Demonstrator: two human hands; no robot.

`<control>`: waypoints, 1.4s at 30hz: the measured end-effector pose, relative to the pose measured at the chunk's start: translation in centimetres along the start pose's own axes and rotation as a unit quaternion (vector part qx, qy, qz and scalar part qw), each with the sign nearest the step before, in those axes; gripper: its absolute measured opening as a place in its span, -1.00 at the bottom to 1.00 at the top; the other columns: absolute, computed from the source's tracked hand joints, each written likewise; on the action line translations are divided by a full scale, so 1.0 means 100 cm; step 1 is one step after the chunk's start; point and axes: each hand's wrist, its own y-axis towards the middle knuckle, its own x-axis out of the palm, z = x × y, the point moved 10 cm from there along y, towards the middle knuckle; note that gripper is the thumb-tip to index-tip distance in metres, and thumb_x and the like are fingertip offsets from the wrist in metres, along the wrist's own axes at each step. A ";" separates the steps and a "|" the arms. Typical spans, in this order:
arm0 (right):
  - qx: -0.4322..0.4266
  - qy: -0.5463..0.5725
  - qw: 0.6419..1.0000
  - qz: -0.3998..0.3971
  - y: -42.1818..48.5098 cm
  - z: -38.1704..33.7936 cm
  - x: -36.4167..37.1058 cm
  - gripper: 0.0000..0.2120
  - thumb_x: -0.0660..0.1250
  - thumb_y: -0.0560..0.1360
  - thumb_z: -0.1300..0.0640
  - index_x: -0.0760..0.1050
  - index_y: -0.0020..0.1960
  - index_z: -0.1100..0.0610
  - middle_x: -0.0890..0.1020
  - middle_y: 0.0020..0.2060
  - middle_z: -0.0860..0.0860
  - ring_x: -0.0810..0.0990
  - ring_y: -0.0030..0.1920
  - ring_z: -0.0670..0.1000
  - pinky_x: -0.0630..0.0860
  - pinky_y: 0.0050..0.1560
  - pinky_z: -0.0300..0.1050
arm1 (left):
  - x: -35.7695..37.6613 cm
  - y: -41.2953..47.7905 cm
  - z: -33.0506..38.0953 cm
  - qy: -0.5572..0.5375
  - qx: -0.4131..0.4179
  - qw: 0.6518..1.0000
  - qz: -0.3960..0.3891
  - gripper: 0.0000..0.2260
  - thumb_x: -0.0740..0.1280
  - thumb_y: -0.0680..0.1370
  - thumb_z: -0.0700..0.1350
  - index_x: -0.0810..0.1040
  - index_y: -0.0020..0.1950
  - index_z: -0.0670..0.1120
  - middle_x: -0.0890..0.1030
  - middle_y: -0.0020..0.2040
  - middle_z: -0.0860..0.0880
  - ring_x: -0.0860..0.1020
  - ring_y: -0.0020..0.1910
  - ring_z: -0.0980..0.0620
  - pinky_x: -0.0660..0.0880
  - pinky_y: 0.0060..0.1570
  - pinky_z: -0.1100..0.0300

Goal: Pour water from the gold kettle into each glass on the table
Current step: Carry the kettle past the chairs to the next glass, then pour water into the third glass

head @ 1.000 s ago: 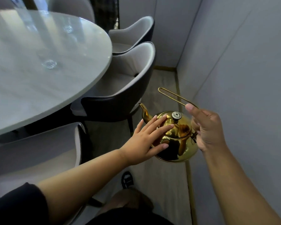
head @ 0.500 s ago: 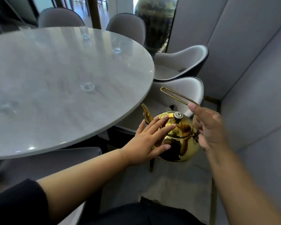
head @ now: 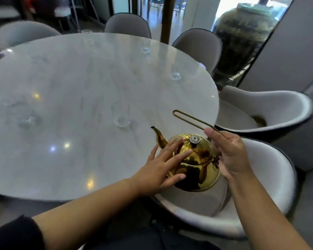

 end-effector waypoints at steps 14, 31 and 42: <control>0.052 -0.049 0.995 -0.075 0.142 0.034 0.061 -0.38 0.63 0.08 -0.13 0.43 -0.35 0.37 0.37 -0.48 0.13 0.34 -0.43 0.11 0.44 -0.26 -0.02 | -0.035 0.048 -0.111 0.019 -0.087 0.996 -0.027 -0.46 0.02 0.59 0.22 -0.20 0.48 0.28 -0.30 0.52 0.14 -0.27 0.50 0.14 -0.37 0.40 0.01; 0.008 -0.248 0.960 -0.128 0.185 0.019 0.133 -0.52 0.49 0.28 -0.08 0.25 -0.54 0.06 0.21 -0.64 -0.13 0.16 -0.58 -0.10 0.18 -0.49 -0.24 | -0.052 0.050 -0.155 -0.004 -0.108 0.993 -0.043 -0.37 0.09 0.60 0.18 -0.31 0.46 0.25 -0.39 0.49 0.10 0.01 0.52 0.10 -0.40 0.37 0.09; 0.020 -0.316 0.936 -0.154 0.194 0.022 0.158 -0.46 0.47 0.37 -0.07 0.28 -0.63 0.03 0.23 -0.68 -0.12 0.17 -0.61 -0.12 0.19 -0.49 -0.22 | -0.056 0.047 -0.164 -0.031 -0.114 0.993 -0.030 -0.39 0.06 0.61 0.17 -0.35 0.43 0.26 -0.39 0.49 0.11 0.04 0.52 0.08 -0.38 0.37 0.10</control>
